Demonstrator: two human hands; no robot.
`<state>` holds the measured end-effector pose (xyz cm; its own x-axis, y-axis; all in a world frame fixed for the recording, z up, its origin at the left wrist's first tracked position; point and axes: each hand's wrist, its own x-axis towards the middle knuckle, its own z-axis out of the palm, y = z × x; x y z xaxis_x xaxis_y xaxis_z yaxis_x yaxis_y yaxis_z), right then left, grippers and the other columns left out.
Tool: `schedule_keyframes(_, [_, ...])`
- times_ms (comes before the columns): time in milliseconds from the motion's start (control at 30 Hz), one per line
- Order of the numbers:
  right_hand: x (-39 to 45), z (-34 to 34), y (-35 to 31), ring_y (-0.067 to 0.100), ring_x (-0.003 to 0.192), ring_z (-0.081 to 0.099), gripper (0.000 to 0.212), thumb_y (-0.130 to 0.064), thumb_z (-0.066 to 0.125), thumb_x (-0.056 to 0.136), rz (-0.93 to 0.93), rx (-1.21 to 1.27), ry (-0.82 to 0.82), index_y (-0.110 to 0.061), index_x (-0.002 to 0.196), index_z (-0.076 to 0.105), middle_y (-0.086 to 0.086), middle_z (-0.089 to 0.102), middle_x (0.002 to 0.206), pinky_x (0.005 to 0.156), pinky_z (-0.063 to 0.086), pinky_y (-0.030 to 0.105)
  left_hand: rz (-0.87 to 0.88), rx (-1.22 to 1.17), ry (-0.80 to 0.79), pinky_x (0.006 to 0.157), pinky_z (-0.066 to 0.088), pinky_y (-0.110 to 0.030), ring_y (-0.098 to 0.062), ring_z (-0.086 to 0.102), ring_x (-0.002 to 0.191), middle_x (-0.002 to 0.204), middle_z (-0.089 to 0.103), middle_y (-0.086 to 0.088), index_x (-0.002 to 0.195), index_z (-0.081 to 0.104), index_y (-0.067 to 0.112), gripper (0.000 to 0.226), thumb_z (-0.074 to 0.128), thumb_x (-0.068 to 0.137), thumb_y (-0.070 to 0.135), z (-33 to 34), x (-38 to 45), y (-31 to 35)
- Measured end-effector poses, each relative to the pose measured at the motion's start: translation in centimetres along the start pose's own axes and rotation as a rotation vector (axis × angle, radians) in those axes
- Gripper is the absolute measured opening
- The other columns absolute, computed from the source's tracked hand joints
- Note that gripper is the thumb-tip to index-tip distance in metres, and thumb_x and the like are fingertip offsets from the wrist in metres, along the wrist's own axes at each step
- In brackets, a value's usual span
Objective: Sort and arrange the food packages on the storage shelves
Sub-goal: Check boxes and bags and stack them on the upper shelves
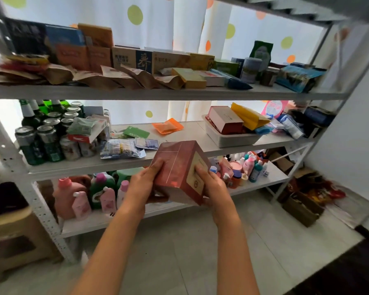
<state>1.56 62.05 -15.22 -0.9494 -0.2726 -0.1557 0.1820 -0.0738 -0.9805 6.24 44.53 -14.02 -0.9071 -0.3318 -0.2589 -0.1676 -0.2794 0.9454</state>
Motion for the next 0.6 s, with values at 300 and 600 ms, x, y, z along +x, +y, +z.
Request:
schedule_keyframes(300, [0.4, 1.5, 0.6, 0.027, 0.116, 0.066, 0.087, -0.084, 0.069, 0.063, 0.024, 0.152, 0.077, -0.043, 0.139, 0.052, 0.002, 0.068, 0.129, 0.096, 0.055, 0.056, 0.108, 0.197, -0.081, 0.103, 0.046, -0.041, -0.022, 0.063, 0.112, 0.115, 0.071, 0.001, 0.109, 0.067, 0.033, 0.062, 0.034, 0.083, 0.079, -1.6, -0.4, 0.8])
schedule_keyframes(600, [1.1, 2.6, 2.2, 0.025, 0.090, 0.071, 0.067, -0.063, 0.064, 0.083, 0.328, 0.411, 0.022, -0.014, 0.128, 0.066, 0.014, 0.075, 0.108, 0.065, 0.059, 0.033, 0.188, 0.385, -0.236, 0.113, 0.039, -0.041, -0.010, 0.052, 0.126, 0.138, 0.053, 0.011, 0.130, 0.042, 0.039, 0.106, 0.093, 0.039, 0.061, -4.3, -0.1, -0.4])
